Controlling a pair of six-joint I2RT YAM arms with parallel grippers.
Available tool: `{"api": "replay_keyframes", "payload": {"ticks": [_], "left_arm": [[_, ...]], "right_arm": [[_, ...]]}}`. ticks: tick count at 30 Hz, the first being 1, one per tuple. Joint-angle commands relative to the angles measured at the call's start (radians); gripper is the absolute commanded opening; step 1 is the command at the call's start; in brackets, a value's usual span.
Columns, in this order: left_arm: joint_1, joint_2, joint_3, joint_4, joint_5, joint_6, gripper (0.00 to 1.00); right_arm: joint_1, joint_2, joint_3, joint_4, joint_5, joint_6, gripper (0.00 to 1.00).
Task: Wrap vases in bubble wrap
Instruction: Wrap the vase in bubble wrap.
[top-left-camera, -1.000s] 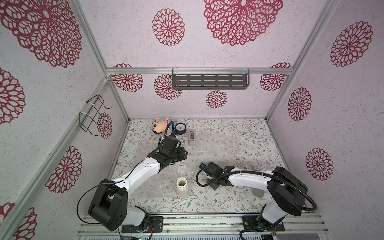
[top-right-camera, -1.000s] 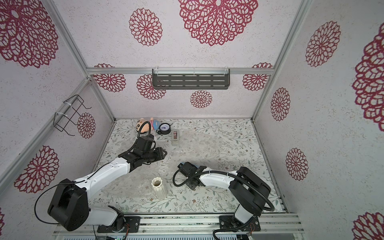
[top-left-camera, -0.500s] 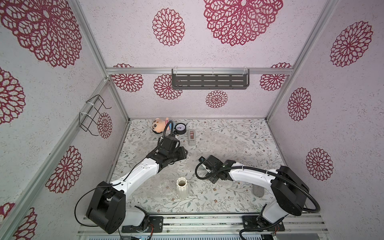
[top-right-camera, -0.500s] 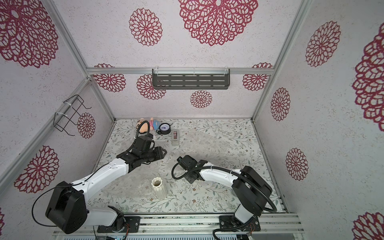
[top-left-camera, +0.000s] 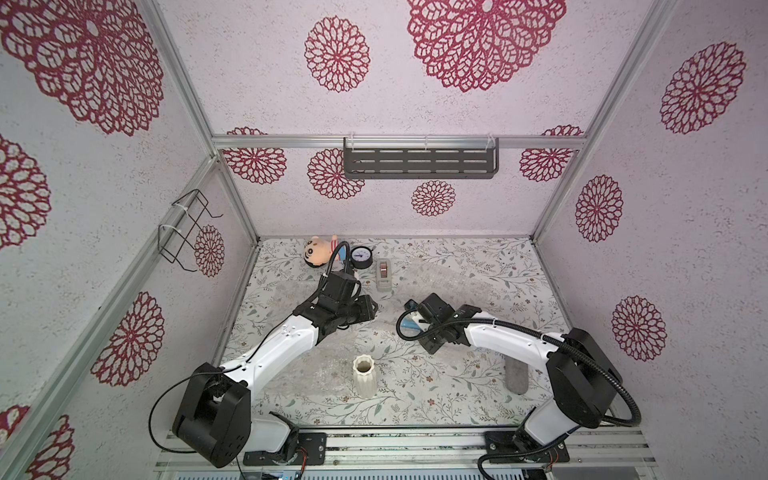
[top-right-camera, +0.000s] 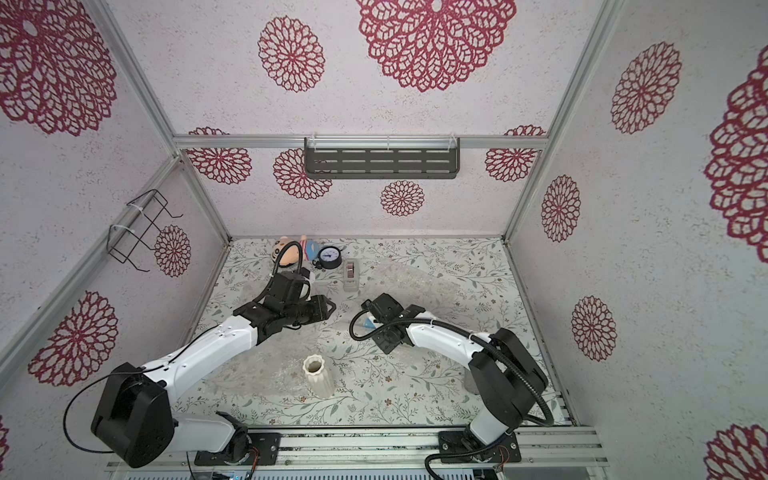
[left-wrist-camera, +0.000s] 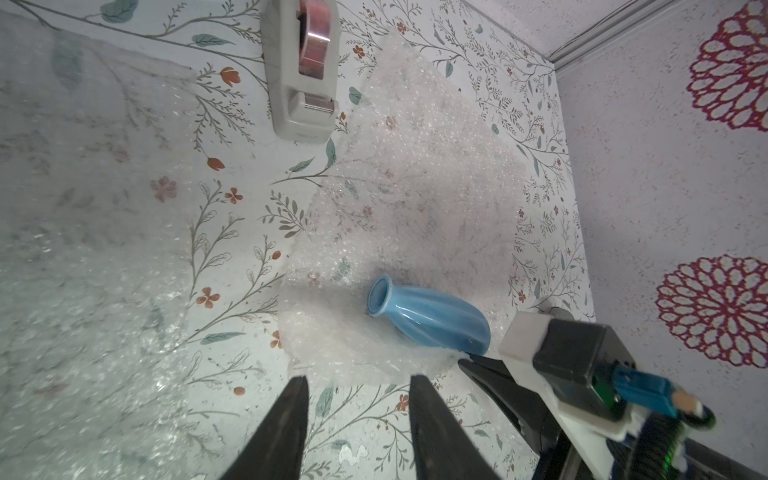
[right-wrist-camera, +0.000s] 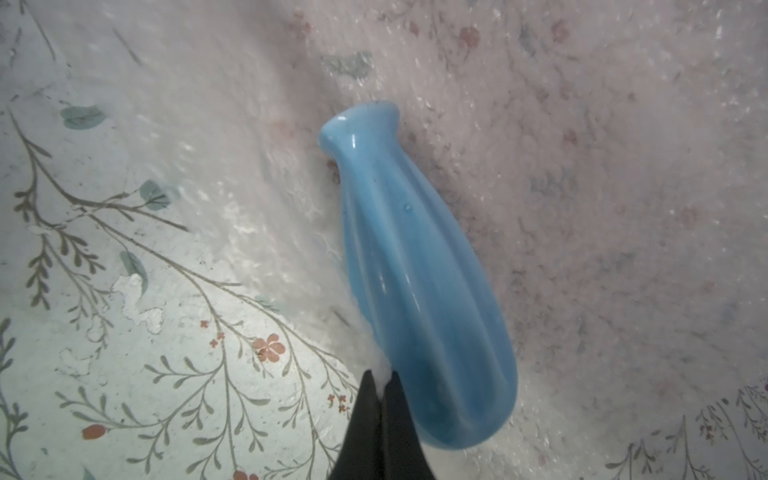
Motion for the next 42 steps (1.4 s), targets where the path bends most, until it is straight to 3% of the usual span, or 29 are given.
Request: {"api": "replay_keyframes", "payload": {"ticks": [1,6,13,27,31,42], "left_arm": [[-0.030,0.013,0.032,-0.011,0.009,0.024,0.45],[-0.054,0.044,0.057,-0.017,0.036,0.038,0.45],[-0.078,0.095,0.086,-0.018,0.070,0.062,0.46],[-0.152,0.325,0.190,0.033,0.078,0.006,0.49],[-0.157,0.386,0.221,0.059,0.074,-0.017,0.52],[-0.163,0.519,0.300,0.064,-0.003,-0.095,0.72]], "right_arm": [[-0.024,-0.028,0.043,-0.036,-0.036,-0.019,0.00],[-0.075,0.000,0.089,-0.084,-0.113,-0.035,0.00],[-0.123,0.027,0.125,-0.100,-0.121,-0.046,0.00],[-0.196,0.078,0.185,-0.120,-0.152,-0.067,0.00],[-0.215,0.087,0.181,-0.103,-0.169,-0.072,0.00],[-0.259,0.113,0.193,-0.096,-0.198,-0.078,0.00]]}}
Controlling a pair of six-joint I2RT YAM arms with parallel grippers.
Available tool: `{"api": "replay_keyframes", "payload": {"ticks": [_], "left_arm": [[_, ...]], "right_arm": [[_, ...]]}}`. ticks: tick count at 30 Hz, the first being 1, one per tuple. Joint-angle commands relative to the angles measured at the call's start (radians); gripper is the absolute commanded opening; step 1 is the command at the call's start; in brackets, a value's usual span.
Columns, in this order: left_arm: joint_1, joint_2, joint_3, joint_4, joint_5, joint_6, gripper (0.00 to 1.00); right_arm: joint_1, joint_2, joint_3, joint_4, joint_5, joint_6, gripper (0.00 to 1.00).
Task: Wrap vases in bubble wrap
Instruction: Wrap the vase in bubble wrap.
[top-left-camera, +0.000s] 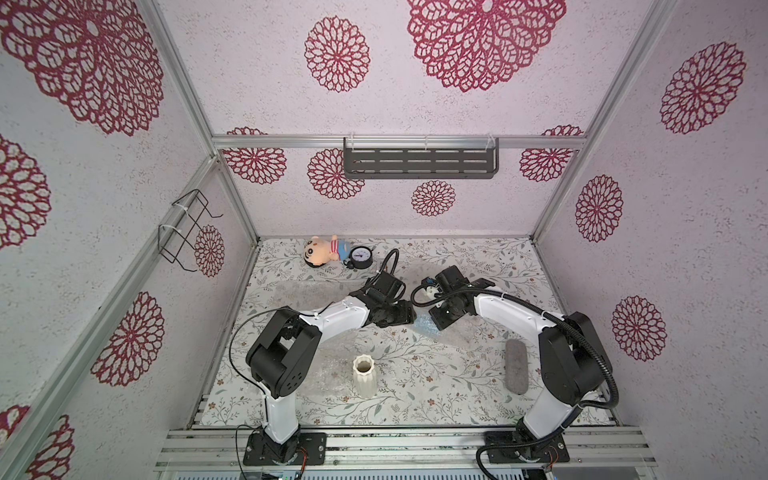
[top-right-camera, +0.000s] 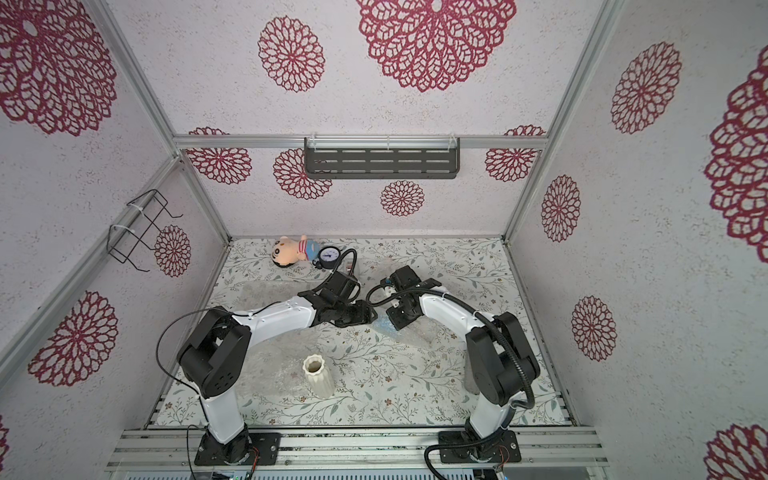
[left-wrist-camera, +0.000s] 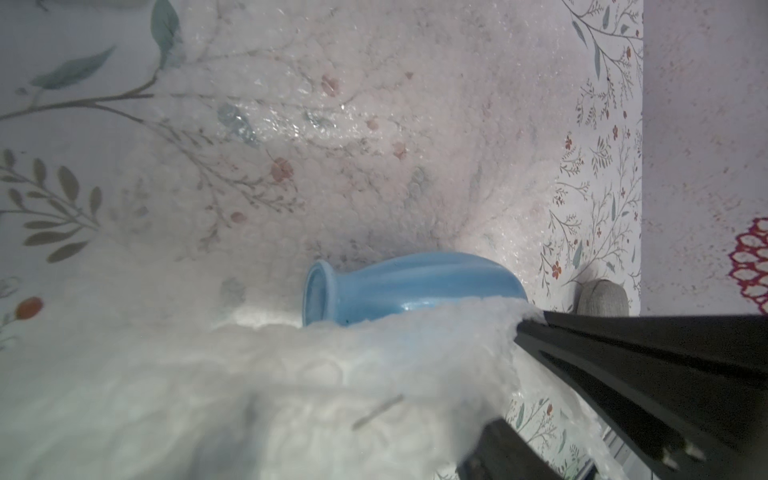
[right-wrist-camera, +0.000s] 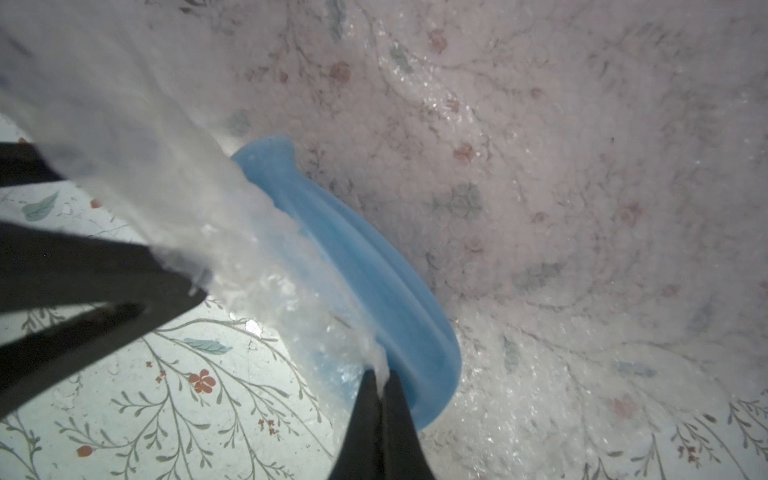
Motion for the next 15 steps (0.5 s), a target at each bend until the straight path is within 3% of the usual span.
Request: {"api": "replay_keyframes", "payload": {"ticks": [1,15], "left_arm": [[-0.004,0.031,0.031,0.021,-0.036,-0.043,0.73],[-0.004,0.140,0.102,-0.011,-0.103,-0.097,0.80]], "right_arm": [[-0.019,0.003,0.033,-0.007,-0.019,-0.021,0.00],[-0.066,0.064,0.080,0.005,-0.048,-0.010,0.00]]}}
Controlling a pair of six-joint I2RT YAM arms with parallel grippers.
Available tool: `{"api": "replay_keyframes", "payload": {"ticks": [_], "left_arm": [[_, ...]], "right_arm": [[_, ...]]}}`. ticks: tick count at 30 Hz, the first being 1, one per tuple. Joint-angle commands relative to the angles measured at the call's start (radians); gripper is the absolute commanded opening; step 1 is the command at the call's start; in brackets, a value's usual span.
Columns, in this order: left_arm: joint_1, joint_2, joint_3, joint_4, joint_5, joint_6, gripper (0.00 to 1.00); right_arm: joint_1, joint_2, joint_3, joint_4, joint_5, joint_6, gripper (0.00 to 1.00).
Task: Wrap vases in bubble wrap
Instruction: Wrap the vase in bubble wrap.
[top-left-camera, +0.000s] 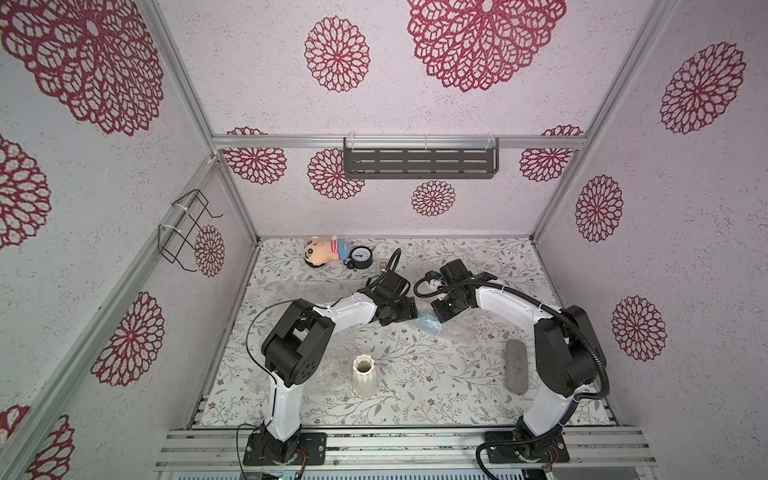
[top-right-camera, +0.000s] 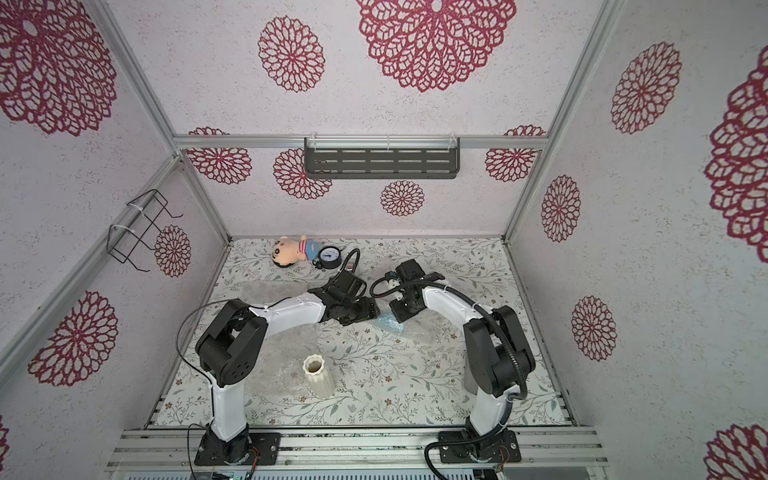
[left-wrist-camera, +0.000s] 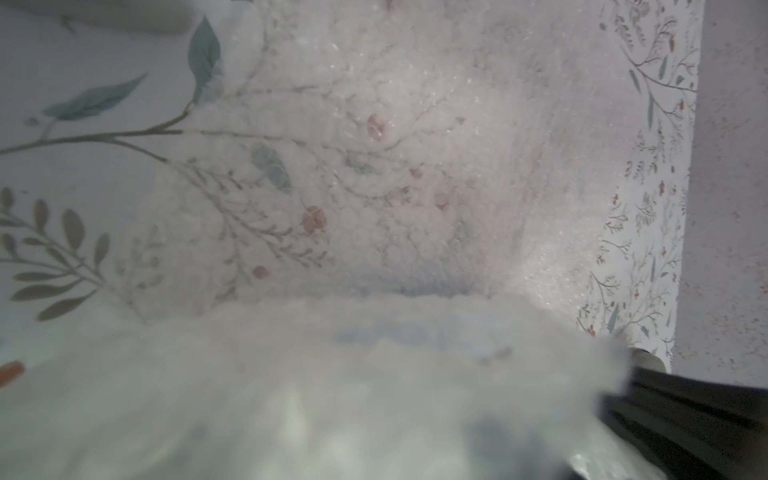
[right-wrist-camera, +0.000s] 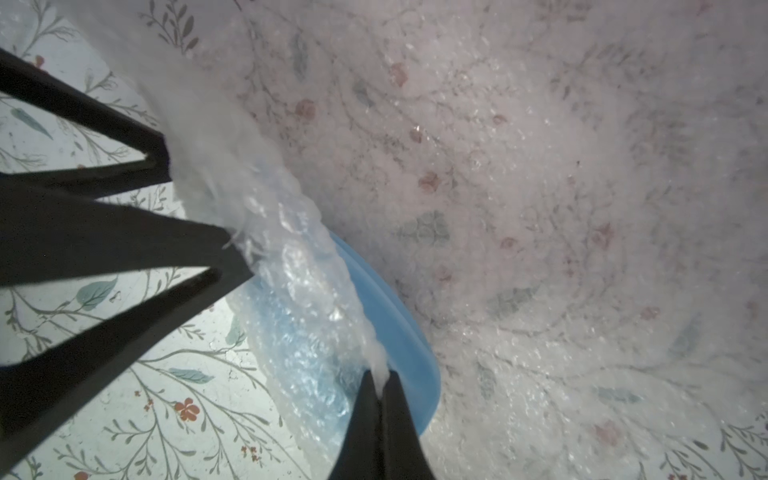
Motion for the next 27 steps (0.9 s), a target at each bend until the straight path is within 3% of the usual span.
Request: {"api": "replay_keyframes", "payload": {"ticks": [1,6,9,14,20,27], "left_arm": [[-0.004,0.032,0.027,-0.018,-0.036,-0.021,0.80],[0.003,0.040,0.022,-0.025,-0.046,-0.020,0.80],[0.004,0.039,0.021,-0.025,-0.042,-0.016,0.81],[0.004,0.044,0.024,-0.017,-0.028,-0.015,0.81],[0.004,0.040,0.027,-0.008,-0.022,-0.018,0.81],[0.004,0.042,0.027,0.001,-0.022,-0.022,0.81]], "right_arm": [[-0.009,0.007,0.020,-0.007,-0.006,-0.003,0.00],[-0.015,0.002,0.021,-0.009,0.005,-0.001,0.09],[-0.016,-0.044,0.024,-0.001,0.040,0.017,0.29],[-0.014,-0.218,0.035,-0.018,0.123,0.095,0.44],[0.062,-0.334,-0.047,-0.015,0.085,0.212,0.48],[0.100,-0.257,-0.095,0.066,0.000,0.203,0.44]]}}
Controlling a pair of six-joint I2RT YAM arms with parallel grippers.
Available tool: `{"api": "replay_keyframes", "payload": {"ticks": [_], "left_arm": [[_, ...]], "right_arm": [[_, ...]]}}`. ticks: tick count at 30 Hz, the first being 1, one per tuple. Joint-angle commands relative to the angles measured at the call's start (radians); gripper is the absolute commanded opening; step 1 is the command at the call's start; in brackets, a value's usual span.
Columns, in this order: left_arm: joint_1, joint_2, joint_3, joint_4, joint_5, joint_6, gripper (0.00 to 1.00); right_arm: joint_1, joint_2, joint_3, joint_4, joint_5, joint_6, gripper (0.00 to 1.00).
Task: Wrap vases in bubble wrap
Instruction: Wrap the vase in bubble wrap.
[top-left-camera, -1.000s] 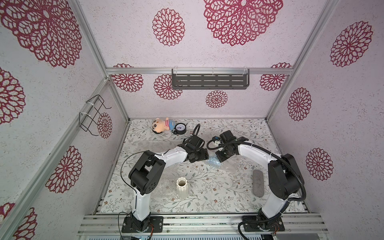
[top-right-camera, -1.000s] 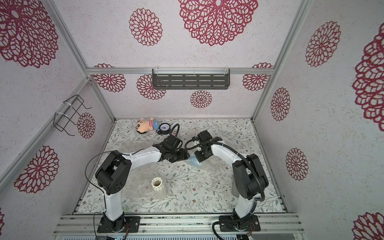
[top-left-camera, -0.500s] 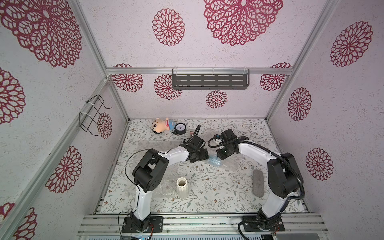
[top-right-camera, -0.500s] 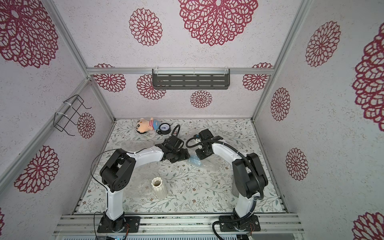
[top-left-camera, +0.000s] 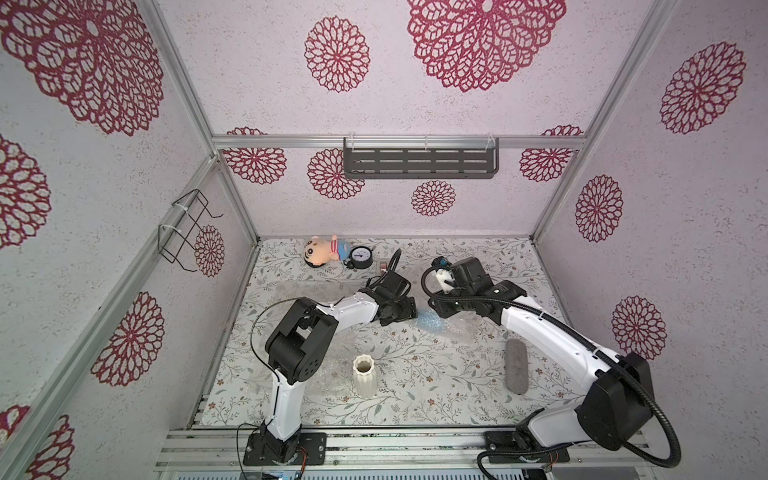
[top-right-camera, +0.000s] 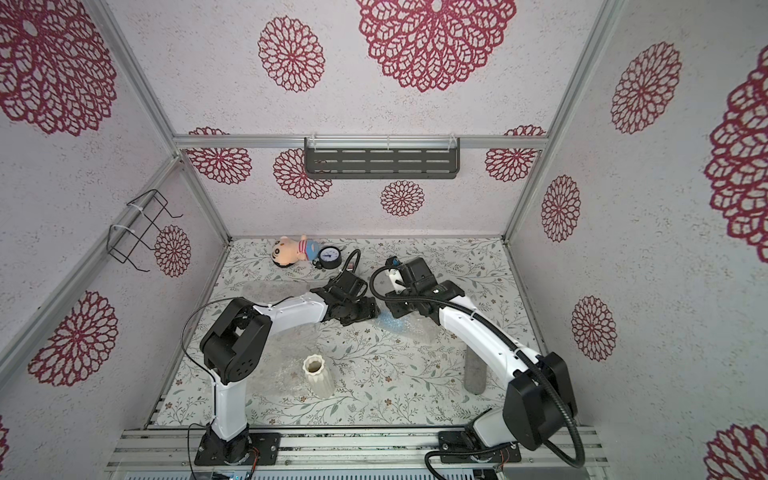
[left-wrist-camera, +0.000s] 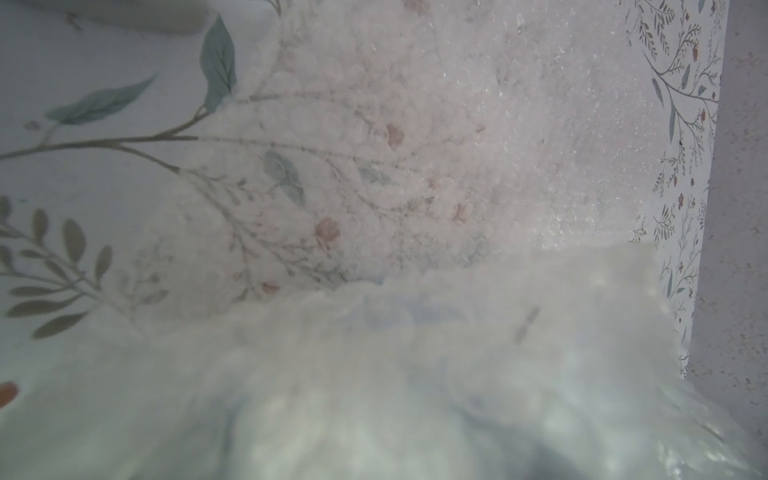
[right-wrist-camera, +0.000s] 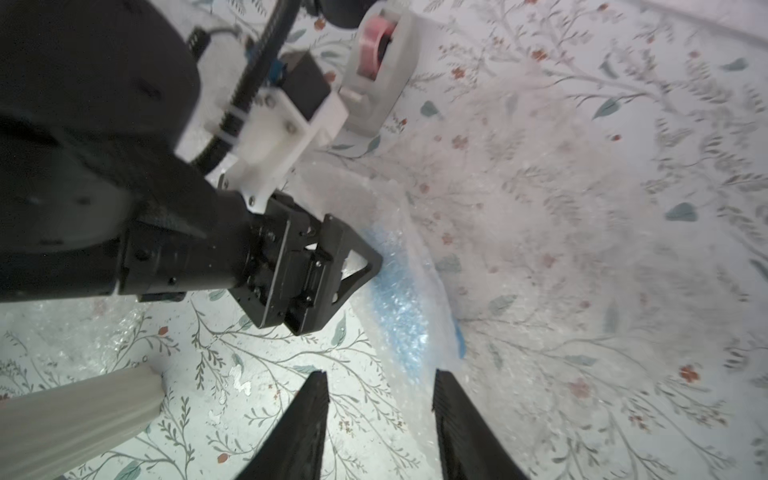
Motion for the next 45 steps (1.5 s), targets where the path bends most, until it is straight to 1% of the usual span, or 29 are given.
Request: {"api": "replay_keyframes", "payload": {"ticks": [1,4,7,10,14,21,23,29,33,35,38,39,42,45], "left_arm": [[0.003,0.022,0.010,0.002,-0.003,-0.012,0.81],[0.003,0.017,0.009,0.004,-0.002,-0.013,0.81],[0.003,0.007,0.003,0.006,-0.007,-0.013,0.81],[0.003,0.001,0.001,0.018,0.005,-0.012,0.80],[0.005,-0.016,0.003,0.032,0.021,-0.009,0.80],[0.025,-0.046,-0.013,0.046,0.024,-0.018,0.79],[0.033,-0.099,-0.031,0.057,0.023,-0.018,0.79],[0.068,-0.173,-0.089,0.058,0.025,-0.017,0.79],[0.083,-0.209,-0.120,0.055,0.037,-0.015,0.79],[0.082,-0.220,-0.123,0.045,0.041,-0.013,0.79],[0.080,-0.227,-0.132,0.051,0.049,-0.012,0.79],[0.080,-0.226,-0.134,0.051,0.049,-0.013,0.79],[0.080,-0.220,-0.138,0.067,0.057,-0.022,0.79],[0.081,-0.214,-0.138,0.072,0.059,-0.025,0.78]], "right_arm": [[-0.007,0.061,-0.014,0.026,-0.019,-0.009,0.44],[-0.020,0.105,-0.013,0.035,0.008,-0.055,0.44],[-0.040,0.136,-0.012,0.058,0.000,-0.088,0.45],[-0.049,0.173,-0.010,0.073,-0.014,-0.115,0.52],[-0.053,0.213,-0.016,0.095,-0.043,-0.139,0.58],[-0.060,0.236,-0.051,0.128,-0.118,-0.176,0.69],[-0.059,0.246,-0.054,0.126,-0.131,-0.183,0.70],[-0.060,0.265,-0.068,0.133,-0.114,-0.186,0.75],[-0.054,0.269,-0.074,0.139,-0.012,-0.172,0.76],[-0.050,0.264,-0.081,0.142,0.015,-0.174,0.76],[-0.050,0.267,-0.082,0.128,0.056,-0.194,0.79],[-0.050,0.272,-0.075,0.117,0.053,-0.203,0.80],[-0.049,0.284,-0.068,0.132,-0.018,-0.215,0.81],[-0.047,0.305,-0.056,0.134,-0.013,-0.204,0.80]]}}
